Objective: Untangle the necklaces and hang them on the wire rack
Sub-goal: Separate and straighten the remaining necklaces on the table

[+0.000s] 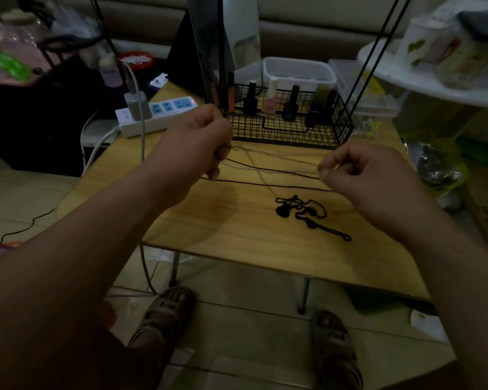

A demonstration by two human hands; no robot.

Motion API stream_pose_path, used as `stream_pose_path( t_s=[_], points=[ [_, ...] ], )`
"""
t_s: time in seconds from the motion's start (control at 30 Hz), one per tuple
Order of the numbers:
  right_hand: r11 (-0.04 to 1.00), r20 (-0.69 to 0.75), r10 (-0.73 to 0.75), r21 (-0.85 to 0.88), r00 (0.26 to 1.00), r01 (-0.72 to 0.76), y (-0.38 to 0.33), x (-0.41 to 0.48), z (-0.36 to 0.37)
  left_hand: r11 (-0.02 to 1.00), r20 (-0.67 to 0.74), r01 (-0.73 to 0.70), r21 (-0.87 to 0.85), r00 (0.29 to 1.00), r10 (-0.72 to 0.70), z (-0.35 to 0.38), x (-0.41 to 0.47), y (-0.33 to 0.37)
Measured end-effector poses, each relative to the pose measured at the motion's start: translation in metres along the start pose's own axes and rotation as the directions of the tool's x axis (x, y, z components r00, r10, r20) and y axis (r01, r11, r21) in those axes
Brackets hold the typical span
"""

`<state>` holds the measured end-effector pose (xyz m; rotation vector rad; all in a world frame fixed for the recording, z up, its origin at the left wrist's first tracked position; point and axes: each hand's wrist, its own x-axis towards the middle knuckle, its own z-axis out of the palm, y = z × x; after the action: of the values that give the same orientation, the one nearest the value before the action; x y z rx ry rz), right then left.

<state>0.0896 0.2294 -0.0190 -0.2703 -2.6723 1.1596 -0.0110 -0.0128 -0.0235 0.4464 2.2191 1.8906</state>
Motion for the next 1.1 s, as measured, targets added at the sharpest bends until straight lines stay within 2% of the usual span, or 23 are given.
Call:
stream_pose_path(
  t_s=[0.1, 0.23, 0.37, 0.43, 0.5, 0.57, 0.63, 0.67, 0.73, 0.87, 1.0, 1.1],
  points=[
    [0.978, -0.094, 0.076, 0.202, 0.993, -0.056, 0.004, 0.004, -0.005, 0.998, -0.023, 0.017, -0.058, 1.000, -0.019, 0.001, 0.001, 0.001],
    [0.836, -0.027, 0.173, 0.533, 0.985, -0.132, 0.005, 0.009, -0.012, 0.991, -0.030, 0.049, -0.125, 0.998, -0.053, 0.002, 0.000, 0.004],
    [0.802, -0.040, 0.165, 0.587, 0.986, -0.111, 0.006, 0.011, -0.014, 0.984, -0.038, 0.065, -0.164, 0.997, -0.072, 0.004, 0.000, 0.005],
    [0.738, -0.036, 0.191, 0.664, 0.981, -0.119, 0.005, 0.011, -0.017, 0.981, -0.034, 0.076, -0.177, 0.996, -0.083, 0.004, 0.001, 0.004],
    [0.564, 0.014, 0.259, 0.810, 0.966, -0.163, 0.004, 0.011, -0.020, 0.981, -0.026, 0.085, -0.177, 0.996, -0.091, 0.004, 0.001, 0.003],
    [0.337, 0.087, 0.296, 0.922, 0.951, -0.189, 0.004, 0.010, -0.024, 0.980, -0.028, 0.092, -0.177, 0.995, -0.099, 0.005, 0.001, 0.002],
    [0.160, 0.158, 0.221, 0.968, 0.962, -0.195, 0.006, 0.009, -0.027, 0.983, -0.027, 0.099, -0.158, 0.994, -0.104, 0.007, 0.001, 0.001],
    [0.114, 0.179, 0.160, 0.974, 0.971, -0.198, 0.007, 0.010, -0.028, 0.985, -0.017, 0.103, -0.135, 0.994, -0.106, 0.007, 0.001, 0.000],
    [0.107, 0.189, 0.092, 0.974, 0.978, -0.199, 0.009, 0.011, -0.029, 0.991, 0.023, 0.113, -0.066, 0.993, -0.112, 0.008, 0.002, -0.002],
    [0.153, 0.170, 0.086, 0.971, 0.982, -0.182, 0.007, 0.012, -0.027, 0.980, 0.190, 0.071, 0.188, 0.976, -0.107, 0.005, 0.000, -0.007],
    [0.213, 0.124, 0.071, 0.967, 0.990, -0.136, 0.002, 0.012, -0.028, 0.860, 0.277, -0.071, 0.506, 0.957, -0.084, 0.007, -0.003, -0.009],
    [0.308, 0.080, 0.107, 0.945, 0.991, -0.109, 0.002, 0.013, -0.031, 0.778, 0.276, -0.135, 0.613, 0.960, -0.051, 0.009, -0.003, -0.012]
  ],
)
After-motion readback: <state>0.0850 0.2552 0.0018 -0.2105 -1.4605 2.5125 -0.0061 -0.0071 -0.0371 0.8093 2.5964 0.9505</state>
